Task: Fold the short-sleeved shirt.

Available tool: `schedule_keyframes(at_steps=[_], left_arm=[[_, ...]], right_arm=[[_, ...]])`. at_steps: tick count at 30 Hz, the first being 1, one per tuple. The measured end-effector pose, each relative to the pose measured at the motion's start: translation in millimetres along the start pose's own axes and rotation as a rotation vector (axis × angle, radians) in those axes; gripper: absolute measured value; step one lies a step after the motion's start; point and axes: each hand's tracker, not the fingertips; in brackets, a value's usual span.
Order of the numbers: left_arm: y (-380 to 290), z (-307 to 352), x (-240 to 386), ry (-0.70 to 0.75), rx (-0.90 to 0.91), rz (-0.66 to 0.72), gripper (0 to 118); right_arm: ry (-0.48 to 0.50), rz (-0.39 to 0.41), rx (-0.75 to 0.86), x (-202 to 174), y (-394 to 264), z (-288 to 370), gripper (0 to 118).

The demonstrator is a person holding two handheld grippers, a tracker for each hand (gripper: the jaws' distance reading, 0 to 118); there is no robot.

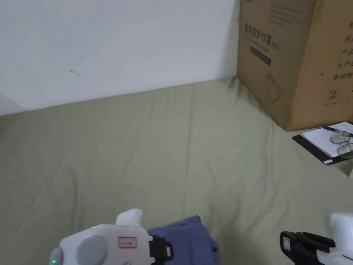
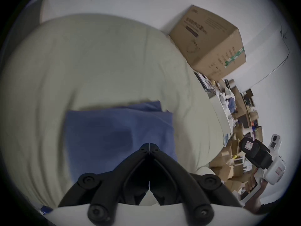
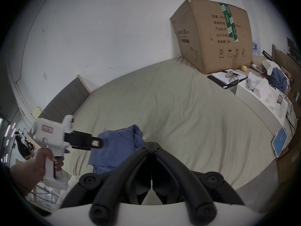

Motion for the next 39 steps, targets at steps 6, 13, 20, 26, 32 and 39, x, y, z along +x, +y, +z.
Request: schedule_keyframes(at_steps=[6,13,20,26,32,39], left_arm=[[9.8,-74.8,35.9,0.191,-0.047,-0.208,0],[10.6,-102.1,48.6,0.100,-0.072,-0.234,0],[-2.5,37.5,53.8,-0.144,0.344,-0.315,0],[-55.6,171.0,56.2,0.276,0.954,-0.430,0],[-98.9,214.0,27.0,0.496,1.268,-0.368,0],[-115.6,193.1,-3.8,0.612,1.189,-0.303,0]], right_arm=[[0.005,-0.006,-0.001,0.6,4.7,1.9,0],[-0.003,-0.024,0.001,-0.4,8.7,-4.6,0],[0.117,-0.019,0.100,-26.0,24.0,9.4,0],[0.158,0.154,0.469,-79.7,45.8,58.5,0],[-0.025,0.296,0.920,-106.5,31.5,71.0,0],[-0.267,0.221,0.750,-87.0,-7.4,26.8,0]])
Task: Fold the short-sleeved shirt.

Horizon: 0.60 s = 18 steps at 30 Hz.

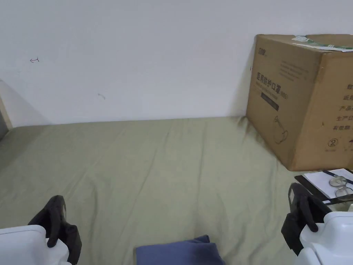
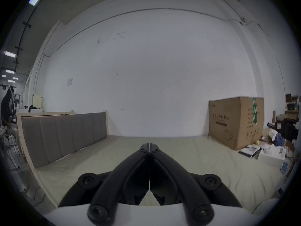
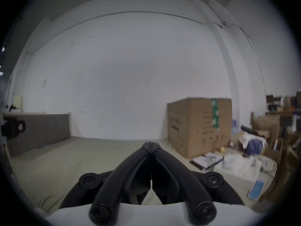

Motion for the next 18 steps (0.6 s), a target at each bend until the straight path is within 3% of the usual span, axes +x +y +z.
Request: schedule_keyframes(at_steps=[3,8,12,15,18], left_arm=[[-10.2,7.9,-1.6,0.023,-0.009,0.008,0],[-18.4,4.8,-2.7,0.033,-0.054,0.023,0],[-11.8,1.3,-2.7,0.022,-0.079,0.032,0],[-2.2,-7.3,-8.1,-0.149,-0.198,0.047,0],[-7.7,-14.5,-8.6,-0.185,-0.315,0.008,0]], right_arm=[[-0.035,-0.035,-0.032,8.3,-4.3,2.7,0],[-0.019,0.042,-0.017,11.4,-2.6,8.0,0],[-0.010,0.031,-0.020,8.8,12.5,11.5,0],[0.155,0.004,-0.109,-3.1,28.6,-5.6,0],[0.424,0.004,-0.445,-18.6,10.0,-58.7,0]])
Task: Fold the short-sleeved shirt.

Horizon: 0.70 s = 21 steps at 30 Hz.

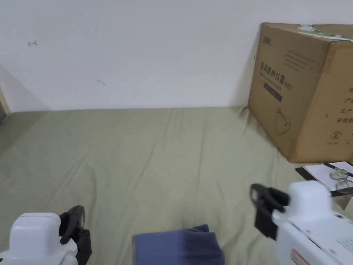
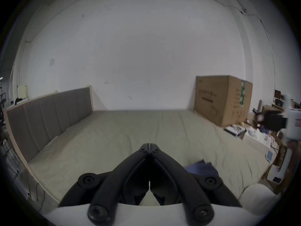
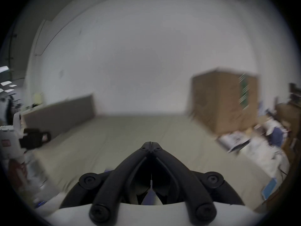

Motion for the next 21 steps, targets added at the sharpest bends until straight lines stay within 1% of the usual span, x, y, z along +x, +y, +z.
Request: schedule_keyframes(at_steps=[1,2,3,4,5,6,7,9,10,11,12,13,14,15,16,17,18,19,21], left_arm=[[-5.2,-1.2,-0.7,0.001,-0.012,-0.003,0],[-10.1,-1.9,-2.2,-0.001,-0.005,0.003,0],[-16.1,-3.7,-3.6,-0.007,-0.015,0.011,0],[-21.3,-6.6,-4.4,-0.012,-0.044,0.021,0],[-25.4,-9.7,-5.2,-0.015,-0.072,0.032,0],[-30.9,-12.9,-7.5,-0.026,-0.111,0.055,0],[-34.9,-17.9,-10.5,-0.057,-0.148,0.084,0],[-40.3,-35.2,-22.5,-0.177,-0.252,0.171,0],[-43.6,-46.6,-29.9,-0.259,-0.323,0.236,0],[-48.4,-61.8,-37.1,-0.327,-0.412,0.310,0],[-55.1,-78.5,-45.0,-0.384,-0.494,0.408,0],[-63.2,-94.5,-52.7,-0.430,-0.558,0.505,5],[-71.0,-108.3,-58.7,-0.464,-0.595,0.597,11],[-80.4,-125.4,-66.5,-0.515,-0.642,0.692,29],[-89.4,-141.3,-70.8,-0.567,-0.679,0.751,50],[-97.8,-156.2,-74.0,-0.625,-0.713,0.804,76],[-104.8,-169.9,-74.4,-0.704,-0.756,0.808,76],[-113.9,-185.6,-73.1,-0.764,-0.793,0.805,85],[-129.4,-209.5,-67.0,-0.785,-0.863,0.794,118]], right_arm=[[0.077,-0.027,-0.229,5.1,-3.6,-29.9,0],[0.090,-0.054,-0.379,6.8,-15.3,-54.5,0],[0.082,-0.042,-0.469,6.7,-32.4,-76.3,0],[0.070,-0.012,-0.457,6.8,-49.6,-88.8,0],[0.049,0.033,-0.480,6.1,-61.7,-102.3,0],[0.051,0.092,-0.565,5.8,-73.0,-118.4,0],[0.055,0.117,-0.655,6.7,-83.7,-134.0,0],[0.014,0.110,-0.761,8.7,-104.0,-150.4,0],[0.012,0.090,-0.777,11.7,-111.4,-156.6,0],[0.025,0.065,-0.784,14.8,-116.5,-161.2,0],[0.020,0.057,-0.794,16.4,-119.6,-163.9,0],[0.017,0.055,-0.798,16.5,-121.5,-165.8,0],[0.018,0.056,-0.799,15.8,-121.7,-168.2,0],[0.017,0.062,-0.806,14.0,-121.1,-170.2,0],[0.016,0.077,-0.811,12.0,-120.1,-169.8,0],[0.017,0.093,-0.815,10.7,-119.7,-169.3,0],[0.023,0.112,-0.815,10.9,-119.8,-168.8,0],[0.028,0.125,-0.813,11.0,-120.1,-168.5,0],[0.036,0.125,-0.806,12.7,-121.2,-166.8,0]])
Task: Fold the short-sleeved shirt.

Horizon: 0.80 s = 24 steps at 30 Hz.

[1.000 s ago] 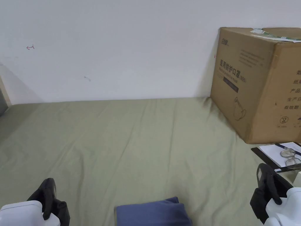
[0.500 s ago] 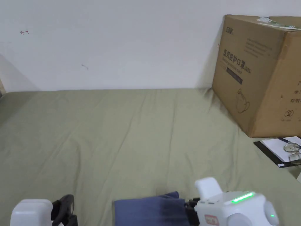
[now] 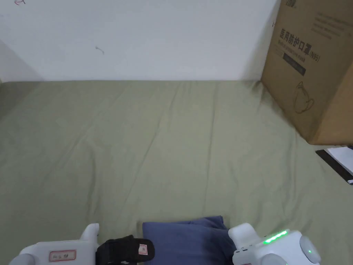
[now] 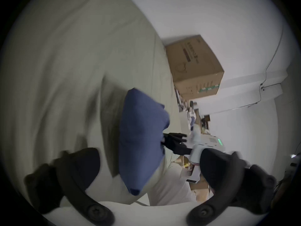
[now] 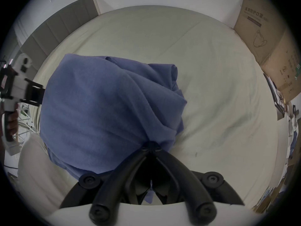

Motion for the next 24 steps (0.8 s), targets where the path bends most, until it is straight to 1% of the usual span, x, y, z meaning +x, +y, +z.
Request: schedule_keyframes(at_steps=[1,3,4,6,8,9,10,11,12,13,14,15,16,17,18,19,21,24], left_arm=[[6.4,-6.5,-5.8,0.003,0.030,0.002,117],[15.4,-25.0,-21.8,0.011,0.006,0.048,118],[17.5,-31.9,-24.0,-0.043,-0.012,0.080,118],[20.0,-47.7,-19.1,-0.208,-0.037,0.079,118],[18.7,-71.5,-15.9,-0.335,-0.128,0.163,117],[18.2,-83.4,-15.1,-0.308,-0.136,0.158,112],[16.2,-88.6,-9.7,-0.201,-0.118,0.090,99],[16.0,-90.3,-6.8,-0.106,-0.089,0.011,62],[13.5,-91.2,-3.2,-0.006,-0.075,-0.039,30],[9.3,-89.5,-1.1,0.028,-0.060,-0.043,30],[10.4,-83.4,-7.6,0.011,-0.055,0.014,30],[10.0,-79.6,-3.5,-0.061,-0.066,0.054,30],[9.3,-75.0,3.1,-0.038,-0.063,0.020,30],[15.3,-69.0,6.0,0.010,-0.059,-0.050,29],[18.1,-60.3,11.8,0.026,-0.067,-0.091,29],[21.4,-50.4,17.1,0.006,-0.065,-0.102,29],[31.0,-20.1,25.8,0.039,-0.061,-0.139,29],[53.2,44.0,30.3,0.167,-0.070,-0.203,29]], right_arm=[[0.007,-0.009,0.003,1.7,-0.3,0.2,0],[0.022,-0.058,0.002,4.1,0.4,-0.4,0],[0.025,-0.076,0.000,4.8,0.6,-1.0,0],[0.028,-0.082,0.000,5.1,0.3,-2.2,0],[0.030,-0.077,0.006,4.4,-1.1,-3.1,0],[0.030,-0.074,0.012,4.9,-3.1,-3.1,0],[0.033,-0.075,0.018,6.0,-4.8,-3.0,0],[0.038,-0.081,0.026,7.7,-6.4,-2.8,0],[0.047,-0.092,0.035,9.5,-7.7,-1.8,0],[0.052,-0.099,0.037,10.8,-8.6,-0.5,0],[0.060,-0.106,0.056,11.5,-10.8,3.1,0],[0.064,-0.110,0.082,11.4,-13.5,7.2,0],[0.062,-0.113,0.116,10.4,-16.3,12.0,0],[0.062,-0.114,0.141,8.8,-19.4,17.6,0],[0.066,-0.114,0.155,7.1,-22.0,22.8,0],[0.071,-0.113,0.159,5.3,-23.3,27.4,0],[0.055,-0.105,0.170,-1.6,-24.4,37.0,0],[0.049,-0.097,0.190,-10.9,-23.3,46.8,0]])
